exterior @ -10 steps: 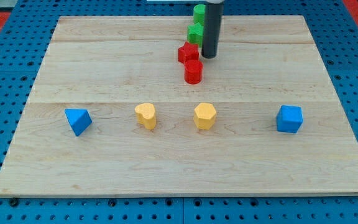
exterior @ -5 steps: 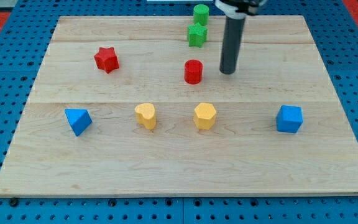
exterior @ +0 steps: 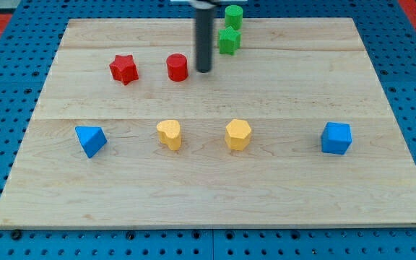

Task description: Move the red blocks above the blue triangle

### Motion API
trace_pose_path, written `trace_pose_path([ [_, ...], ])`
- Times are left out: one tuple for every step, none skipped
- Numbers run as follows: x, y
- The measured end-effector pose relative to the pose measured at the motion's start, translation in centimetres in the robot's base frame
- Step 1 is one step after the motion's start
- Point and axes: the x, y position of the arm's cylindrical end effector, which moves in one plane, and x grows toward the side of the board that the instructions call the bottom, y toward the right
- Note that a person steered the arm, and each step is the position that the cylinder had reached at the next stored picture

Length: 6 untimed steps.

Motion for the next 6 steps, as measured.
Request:
trace_pose_path([
  [0.1, -6.2],
  [0.1, -8.8],
  [0.1, -7.8],
  [0.1, -6.9],
  [0.3, -5.7],
  [0.4, -3.7],
])
